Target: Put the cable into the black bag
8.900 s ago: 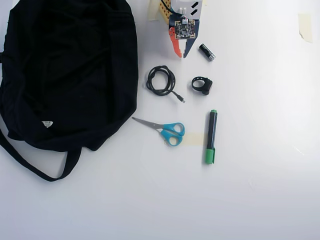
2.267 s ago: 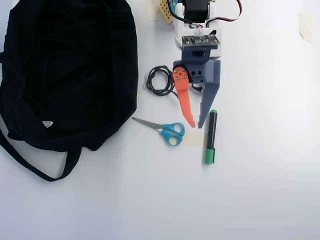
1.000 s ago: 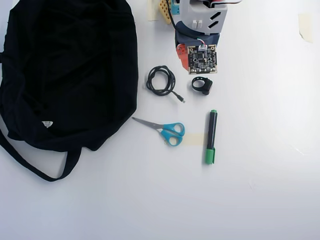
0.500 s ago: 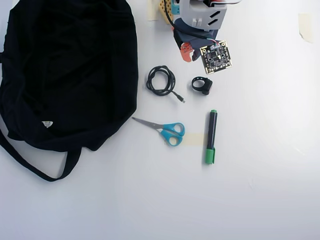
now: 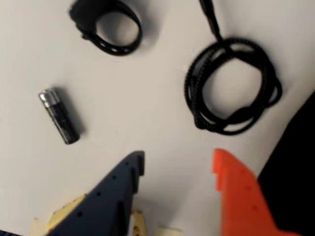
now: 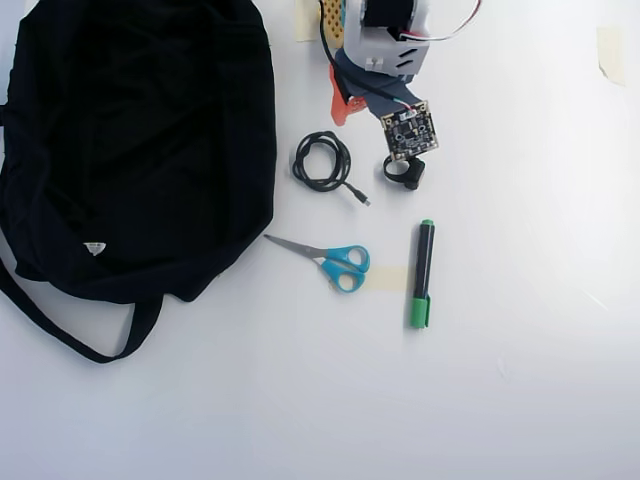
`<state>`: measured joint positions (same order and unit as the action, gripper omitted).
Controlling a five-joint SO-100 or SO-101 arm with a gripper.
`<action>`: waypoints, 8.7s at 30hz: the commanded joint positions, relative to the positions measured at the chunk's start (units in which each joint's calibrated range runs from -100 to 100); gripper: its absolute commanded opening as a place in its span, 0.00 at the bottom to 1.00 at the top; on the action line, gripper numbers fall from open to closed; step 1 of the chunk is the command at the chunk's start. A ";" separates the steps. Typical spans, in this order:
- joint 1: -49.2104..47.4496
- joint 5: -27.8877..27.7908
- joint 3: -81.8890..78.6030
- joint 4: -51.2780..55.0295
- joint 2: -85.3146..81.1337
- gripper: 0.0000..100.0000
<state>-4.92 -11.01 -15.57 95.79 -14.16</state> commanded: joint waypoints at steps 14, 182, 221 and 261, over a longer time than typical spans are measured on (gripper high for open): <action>1.18 0.11 -9.23 -14.22 -1.11 0.21; -0.24 6.24 -24.69 -43.60 12.16 0.02; 3.95 -0.94 -21.45 -33.17 -20.87 0.02; 46.36 18.62 -12.56 -42.30 -18.87 0.02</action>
<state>34.46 7.50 -30.42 57.75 -33.25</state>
